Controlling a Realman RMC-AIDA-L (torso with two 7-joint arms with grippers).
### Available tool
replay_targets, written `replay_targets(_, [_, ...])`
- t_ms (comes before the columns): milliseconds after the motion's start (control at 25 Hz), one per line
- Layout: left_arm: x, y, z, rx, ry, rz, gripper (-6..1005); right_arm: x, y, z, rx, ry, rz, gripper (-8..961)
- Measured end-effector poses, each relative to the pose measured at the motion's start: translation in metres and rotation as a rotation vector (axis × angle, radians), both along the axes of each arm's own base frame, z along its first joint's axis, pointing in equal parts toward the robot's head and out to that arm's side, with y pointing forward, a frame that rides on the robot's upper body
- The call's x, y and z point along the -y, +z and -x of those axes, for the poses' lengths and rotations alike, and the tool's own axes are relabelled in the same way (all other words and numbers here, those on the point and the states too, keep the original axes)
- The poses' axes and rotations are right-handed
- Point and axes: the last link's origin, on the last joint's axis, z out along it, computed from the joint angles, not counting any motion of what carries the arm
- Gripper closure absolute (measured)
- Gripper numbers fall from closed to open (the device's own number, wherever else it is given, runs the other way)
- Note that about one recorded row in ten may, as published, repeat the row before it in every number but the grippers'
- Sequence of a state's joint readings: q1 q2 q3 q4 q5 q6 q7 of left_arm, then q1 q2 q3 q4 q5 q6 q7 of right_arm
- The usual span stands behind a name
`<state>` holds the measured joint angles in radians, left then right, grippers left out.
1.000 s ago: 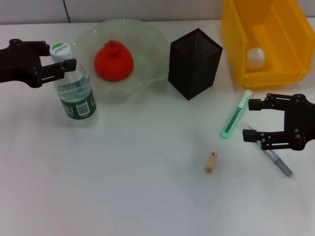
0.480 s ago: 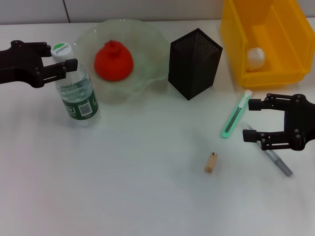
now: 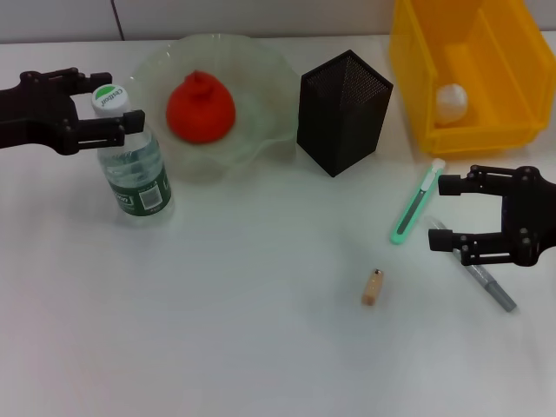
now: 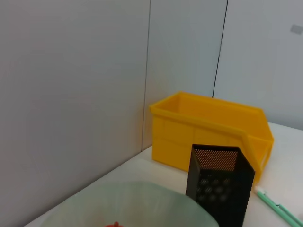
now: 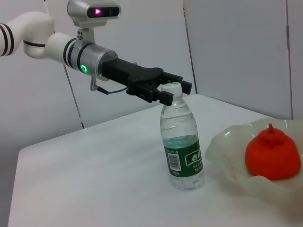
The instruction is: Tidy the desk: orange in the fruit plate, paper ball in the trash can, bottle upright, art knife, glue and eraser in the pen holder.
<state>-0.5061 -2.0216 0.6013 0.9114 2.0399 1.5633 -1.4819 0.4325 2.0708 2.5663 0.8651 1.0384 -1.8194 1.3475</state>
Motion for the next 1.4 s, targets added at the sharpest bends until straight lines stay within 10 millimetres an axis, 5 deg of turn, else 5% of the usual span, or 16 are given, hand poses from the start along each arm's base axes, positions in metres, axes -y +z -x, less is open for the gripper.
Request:
replay_targets(280, [0.012, 0.026, -0.023, 0.204, -0.087, 0.008, 226, 0.000, 0.000, 0.000, 0.000, -0.001, 0.000, 128])
replay_targets(520, [0.047, 0.048, -0.038, 0.458, -0.241, 0.059, 201, -0.003, 0.000, 0.002, -0.001, 0.005, -0.003, 128])
replay_targets(840, [0.069, -0.018, -0.039, 0.488, -0.315, 0.232, 201, -0.008, -0.004, 0.008, -0.013, 0.016, 0.005, 128])
replay_targets(880, [0.075, -0.041, -0.033, 0.486, -0.322, 0.242, 201, -0.009, -0.004, 0.009, -0.015, 0.016, 0.006, 128])
replay_targets(1040, [0.079, -0.076, -0.018, 0.436, -0.283, 0.209, 201, -0.011, -0.005, 0.011, -0.021, 0.017, 0.010, 128])
replay_targets(1400, [0.096, -0.121, 0.010, 0.262, -0.270, 0.181, 201, -0.028, 0.008, 0.030, -0.051, -0.074, 0.081, 128])
